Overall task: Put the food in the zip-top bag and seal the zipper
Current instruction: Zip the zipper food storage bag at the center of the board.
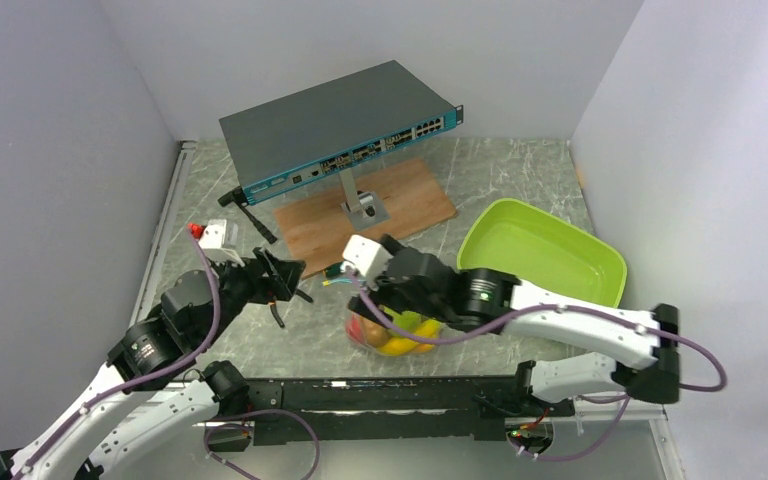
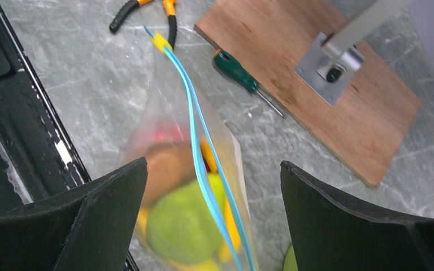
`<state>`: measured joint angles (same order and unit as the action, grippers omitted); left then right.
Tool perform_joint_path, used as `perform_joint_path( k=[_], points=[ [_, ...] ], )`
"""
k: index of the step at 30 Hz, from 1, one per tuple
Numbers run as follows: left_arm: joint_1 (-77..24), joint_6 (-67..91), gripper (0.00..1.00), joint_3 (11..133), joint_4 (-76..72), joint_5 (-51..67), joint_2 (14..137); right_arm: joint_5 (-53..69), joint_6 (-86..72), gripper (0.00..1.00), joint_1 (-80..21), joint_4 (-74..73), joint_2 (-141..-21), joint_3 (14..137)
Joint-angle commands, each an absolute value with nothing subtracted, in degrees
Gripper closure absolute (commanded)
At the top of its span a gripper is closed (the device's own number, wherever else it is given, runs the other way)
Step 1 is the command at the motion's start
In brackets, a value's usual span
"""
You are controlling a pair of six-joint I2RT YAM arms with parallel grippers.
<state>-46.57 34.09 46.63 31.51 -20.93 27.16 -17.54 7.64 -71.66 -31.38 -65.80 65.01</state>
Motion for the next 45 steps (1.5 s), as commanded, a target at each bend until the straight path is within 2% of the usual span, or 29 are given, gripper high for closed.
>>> perform_joint_path(
  k=[1,7,11,15,20,22,23,30,37,38,42,45],
  points=[
    [-46.52,39.85,0.13,48.26,41.50,-24.17,26.16,-14.28,9.46,0.12,-70.11,-30.80,-75.33,75.15],
    [-46.51,41.48,0.09,43.42,42.71,-23.42,17.73,-9.19,9.88,0.22,-67.44,-28.09,-80.78,77.42],
    [-46.45,38.13,0.06,40.85,40.29,-19.67,13.11,-5.35,10.06,0.42,-65.76,-26.82,-82.48,78.46],
    [-46.47,30.67,0.00,41.59,38.42,-13.90,14.52,-1.31,10.46,0.46,-64.27,-25.14,-83.25,77.24],
    [-46.48,21.04,0.01,45.06,38.17,-6.23,22.72,2.72,10.45,0.71,-62.66,-24.40,-82.72,76.30],
    [-46.47,16.54,0.02,45.05,36.37,-2.75,25.18,5.66,10.37,0.87,-62.11,-24.24,-81.68,75.70],
    [-46.45,14.80,0.01,45.15,35.36,-1.19,26.35,6.51,10.22,1.00,-61.86,-23.83,-80.92,75.08],
    [-46.29,2.17,0.00,44.03,27.25,6.69,33.96,9.96,7.54,1.00,-58.51,-15.42,-69.64,64.32],
    [-45.65,-4.06,0.00,30.37,2.64,18.68,25.70,12.69,4.64,1.00,-56.37,-6.07,-59.82,54.91],
    [-45.29,-4.20,0.02,29.29,0.92,19.42,25.65,13.14,4.52,1.00,-56.20,-5.42,-59.18,54.31],
    [-41.48,-6.09,0.21,29.89,-3.53,26.39,30.27,14.34,4.53,1.00,-55.72,-5.68,-58.84,54.30],
    [-37.39,-5.62,0.24,30.95,-7.50,33.83,35.06,15.08,4.57,1.00,-55.58,-5.30,-58.46,54.07]
  ],
)
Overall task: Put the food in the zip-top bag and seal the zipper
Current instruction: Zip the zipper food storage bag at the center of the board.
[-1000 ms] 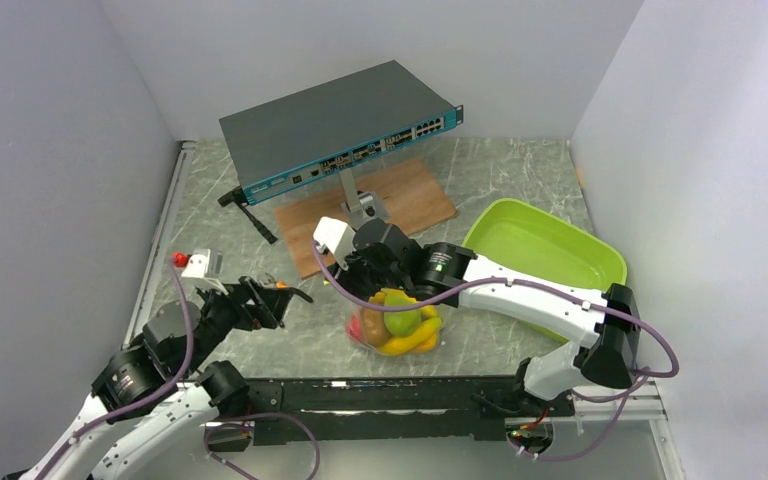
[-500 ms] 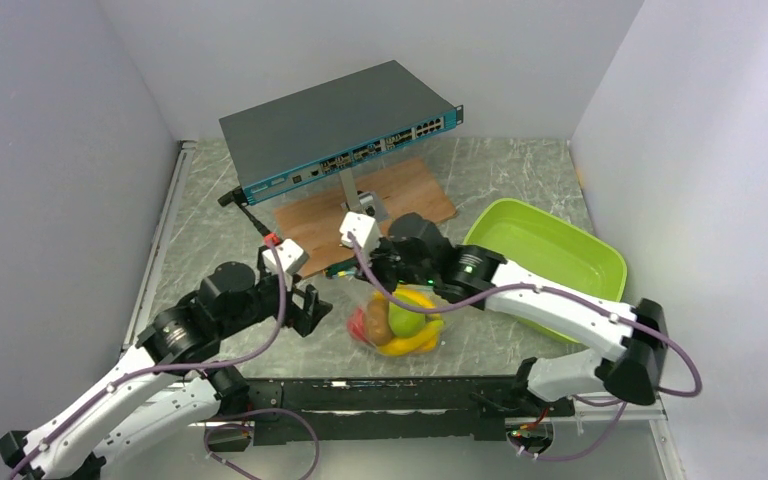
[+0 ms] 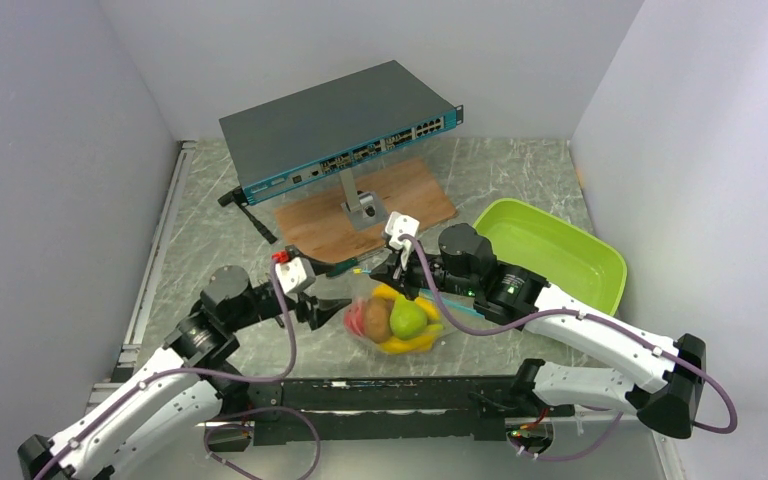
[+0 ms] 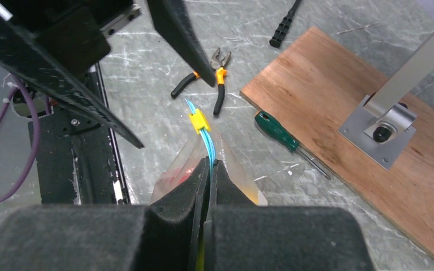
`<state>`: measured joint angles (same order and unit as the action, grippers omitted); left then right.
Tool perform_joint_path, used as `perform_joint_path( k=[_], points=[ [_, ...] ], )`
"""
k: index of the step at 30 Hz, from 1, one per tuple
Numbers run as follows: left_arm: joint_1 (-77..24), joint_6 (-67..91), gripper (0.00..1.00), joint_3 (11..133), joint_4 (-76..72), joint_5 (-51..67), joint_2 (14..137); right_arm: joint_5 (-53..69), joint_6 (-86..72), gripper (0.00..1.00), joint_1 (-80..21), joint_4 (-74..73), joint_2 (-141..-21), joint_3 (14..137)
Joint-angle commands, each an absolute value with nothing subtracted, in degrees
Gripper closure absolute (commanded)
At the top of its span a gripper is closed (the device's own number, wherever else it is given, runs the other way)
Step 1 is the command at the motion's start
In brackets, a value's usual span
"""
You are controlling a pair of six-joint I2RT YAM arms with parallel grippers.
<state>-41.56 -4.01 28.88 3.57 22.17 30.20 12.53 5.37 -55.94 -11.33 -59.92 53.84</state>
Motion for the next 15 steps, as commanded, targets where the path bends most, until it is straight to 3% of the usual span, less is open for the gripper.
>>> perform_joint_path(
  k=[1,6,12,15],
  points=[
    [-35.56,-4.76,0.24,30.92,-9.79,37.74,36.61,15.33,4.66,1.00,-55.51,-5.19,-58.42,54.03],
    [-29.46,-0.51,0.27,30.10,-19.94,53.82,43.83,15.29,5.03,1.00,-55.52,-5.94,-58.45,54.94],
    [-28.65,-0.42,0.32,27.45,-24.44,60.00,47.19,15.85,5.09,1.00,-55.50,-6.73,-59.69,55.86],
    [-28.35,-0.40,0.40,27.82,-25.09,63.65,49.26,15.63,5.01,1.00,-55.47,-6.85,-60.16,56.11]
  ],
)
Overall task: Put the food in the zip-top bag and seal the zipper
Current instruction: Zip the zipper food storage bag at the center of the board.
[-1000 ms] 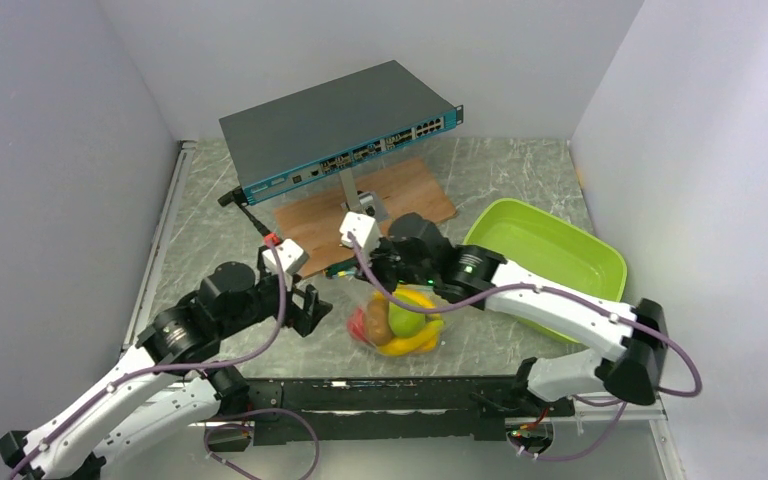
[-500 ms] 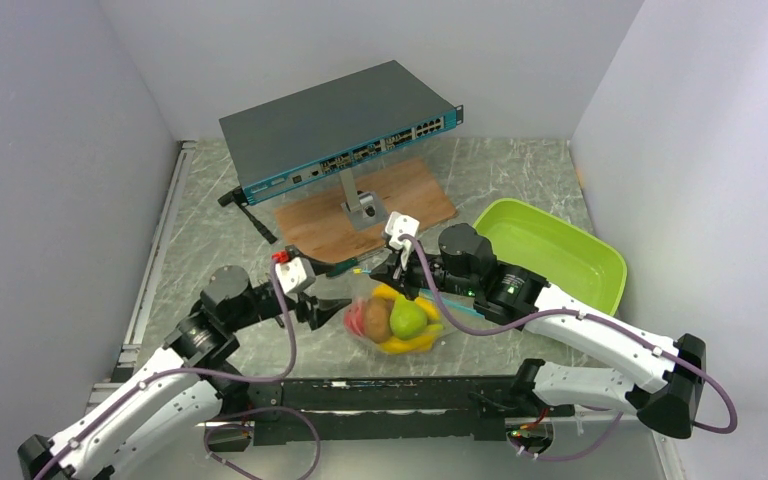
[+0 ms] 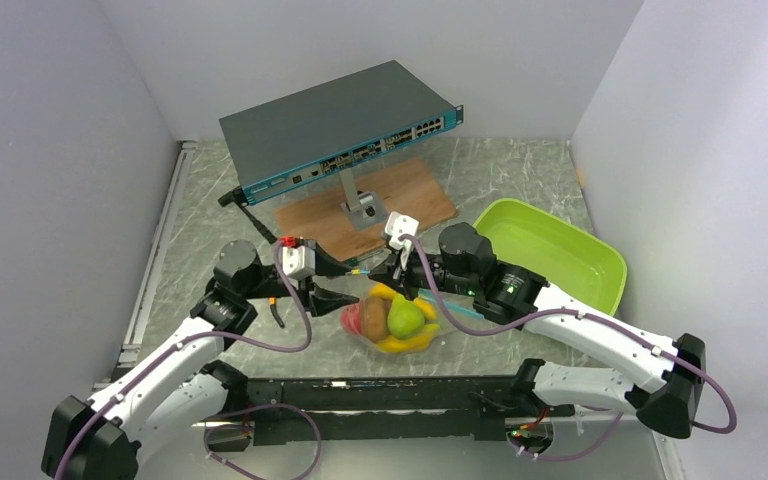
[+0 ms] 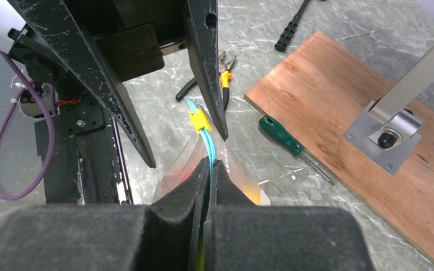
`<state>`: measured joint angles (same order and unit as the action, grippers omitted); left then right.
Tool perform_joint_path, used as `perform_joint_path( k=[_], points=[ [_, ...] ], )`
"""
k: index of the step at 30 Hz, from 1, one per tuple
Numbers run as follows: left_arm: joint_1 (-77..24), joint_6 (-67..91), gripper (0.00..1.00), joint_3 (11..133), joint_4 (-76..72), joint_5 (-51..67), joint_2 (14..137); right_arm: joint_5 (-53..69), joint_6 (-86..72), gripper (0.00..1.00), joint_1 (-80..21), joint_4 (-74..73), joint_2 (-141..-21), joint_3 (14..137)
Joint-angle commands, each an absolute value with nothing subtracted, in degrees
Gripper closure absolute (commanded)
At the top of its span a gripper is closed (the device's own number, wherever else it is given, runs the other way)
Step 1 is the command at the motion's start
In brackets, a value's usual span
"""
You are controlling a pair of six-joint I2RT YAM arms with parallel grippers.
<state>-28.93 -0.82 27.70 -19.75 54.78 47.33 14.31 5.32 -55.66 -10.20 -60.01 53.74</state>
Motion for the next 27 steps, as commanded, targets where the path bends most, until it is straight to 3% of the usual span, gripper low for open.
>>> perform_joint_path(
  k=[1,5,7,9,13,16,18,27],
  points=[
    [-28.31,-0.43,0.43,28.16,-24.76,64.21,49.90,15.47,4.93,1.00,-55.50,-6.86,-60.27,56.22],
    [-27.81,-1.15,0.51,29.55,-23.03,64.17,51.87,16.09,5.07,1.00,-55.56,-7.90,-61.12,57.34],
    [-27.29,-1.82,0.64,30.37,-22.03,64.72,52.78,16.82,5.53,1.00,-55.55,-9.30,-61.62,58.01],
    [-27.24,-2.88,0.84,31.25,-20.47,63.52,53.61,17.02,5.82,1.00,-55.54,-9.98,-61.78,58.27],
    [-27.11,-4.08,0.99,31.55,-19.28,61.72,53.22,16.93,6.54,0.99,-55.67,-12.47,-63.59,60.43],
    [-27.11,-5.01,1.00,31.10,-18.49,60.49,51.72,17.47,8.08,0.75,-55.94,-15.89,-66.08,63.43],
    [-27.16,-4.73,1.00,30.79,-18.73,60.54,51.35,17.82,9.09,0.67,-56.52,-16.78,-67.70,64.88],
    [-27.14,-3.62,1.00,30.50,-18.82,60.61,50.81,19.68,10.97,0.72,-57.90,-17.58,-71.48,68.80]
  ],
)
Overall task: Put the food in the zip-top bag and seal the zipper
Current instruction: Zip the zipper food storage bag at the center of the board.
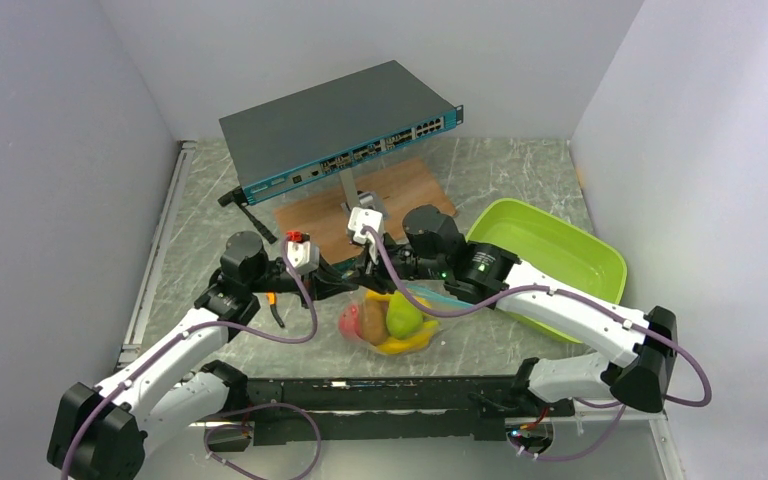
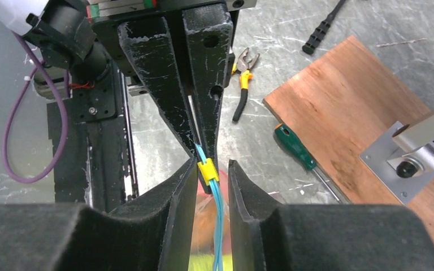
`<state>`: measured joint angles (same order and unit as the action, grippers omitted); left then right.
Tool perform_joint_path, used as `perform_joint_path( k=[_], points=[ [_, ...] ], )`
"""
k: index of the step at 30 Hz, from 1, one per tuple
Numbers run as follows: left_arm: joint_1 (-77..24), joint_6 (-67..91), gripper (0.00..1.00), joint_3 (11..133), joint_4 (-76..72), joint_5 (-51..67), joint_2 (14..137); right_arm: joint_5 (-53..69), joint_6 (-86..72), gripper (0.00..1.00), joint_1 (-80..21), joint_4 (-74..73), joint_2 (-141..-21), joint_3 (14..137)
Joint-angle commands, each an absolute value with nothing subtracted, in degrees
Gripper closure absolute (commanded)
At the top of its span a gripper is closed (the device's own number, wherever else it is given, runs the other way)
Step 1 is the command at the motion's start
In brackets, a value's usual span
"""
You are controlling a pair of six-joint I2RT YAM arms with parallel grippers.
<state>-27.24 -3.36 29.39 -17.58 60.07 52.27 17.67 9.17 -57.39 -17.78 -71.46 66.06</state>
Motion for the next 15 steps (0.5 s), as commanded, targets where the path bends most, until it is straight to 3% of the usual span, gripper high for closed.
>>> perform_joint_path(
  k=[1,3,8,15],
  points=[
    [-27.10,-3.62,1.00,30.54,-18.77,60.60,50.82,20.04,10.90,0.72,-58.01,-17.31,-71.52,68.65],
    [-27.13,-3.45,1.00,30.50,-19.02,60.72,50.88,20.52,10.85,0.77,-58.11,-17.14,-71.97,68.72],
    [-27.16,-2.20,1.00,30.25,-19.73,59.85,50.74,18.91,10.86,1.00,-58.29,-17.19,-72.15,68.72],
    [-27.14,-2.33,1.00,28.13,-19.27,53.39,47.62,12.40,8.00,1.00,-58.11,-12.92,-66.08,60.36]
  ],
)
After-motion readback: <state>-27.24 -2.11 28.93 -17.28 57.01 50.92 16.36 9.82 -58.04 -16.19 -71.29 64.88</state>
